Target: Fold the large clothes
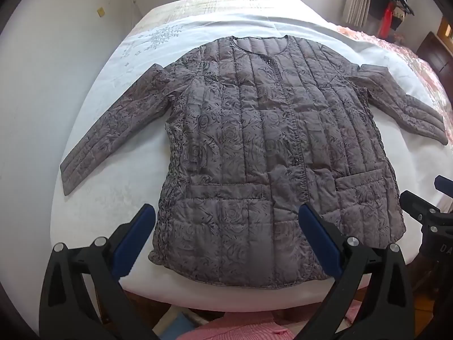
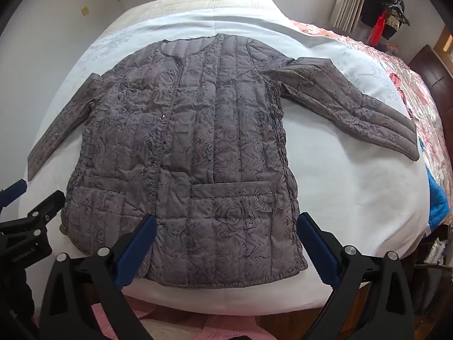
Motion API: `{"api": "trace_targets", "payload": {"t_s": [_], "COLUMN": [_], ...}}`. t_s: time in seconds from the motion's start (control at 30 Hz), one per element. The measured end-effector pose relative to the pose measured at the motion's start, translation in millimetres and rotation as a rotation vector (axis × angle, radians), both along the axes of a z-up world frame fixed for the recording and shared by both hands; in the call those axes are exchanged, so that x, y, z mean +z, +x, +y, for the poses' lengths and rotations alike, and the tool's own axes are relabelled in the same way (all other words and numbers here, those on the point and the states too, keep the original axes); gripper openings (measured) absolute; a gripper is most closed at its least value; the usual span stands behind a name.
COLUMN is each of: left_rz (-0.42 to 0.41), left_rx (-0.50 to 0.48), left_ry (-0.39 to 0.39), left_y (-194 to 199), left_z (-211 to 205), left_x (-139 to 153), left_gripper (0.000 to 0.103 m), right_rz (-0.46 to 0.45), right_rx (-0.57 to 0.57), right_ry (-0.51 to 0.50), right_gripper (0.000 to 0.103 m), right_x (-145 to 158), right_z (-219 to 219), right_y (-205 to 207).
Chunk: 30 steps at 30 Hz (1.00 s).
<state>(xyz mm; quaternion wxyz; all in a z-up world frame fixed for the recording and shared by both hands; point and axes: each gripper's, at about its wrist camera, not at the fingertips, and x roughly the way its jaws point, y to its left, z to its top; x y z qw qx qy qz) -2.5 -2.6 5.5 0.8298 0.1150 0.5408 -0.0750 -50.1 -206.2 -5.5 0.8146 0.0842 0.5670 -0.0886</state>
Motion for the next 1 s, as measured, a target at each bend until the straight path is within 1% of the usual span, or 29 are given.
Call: {"api": "trace_targets", "payload": {"t_s": [1.0], "left_rz": [-0.017], "left_rx": [0.001], "left_ry": [0.003], "left_y": [4.9], "left_z": [6.7], "left_x": [3.8], "left_gripper": [0.1], "right_rz": [-0.004], "right_rx": [0.002], "right_ry": [-0.005], "right_gripper": [0.099], "right_x": [-0.6], "right_z": [-0.9], "right_y": [-0.3]}}
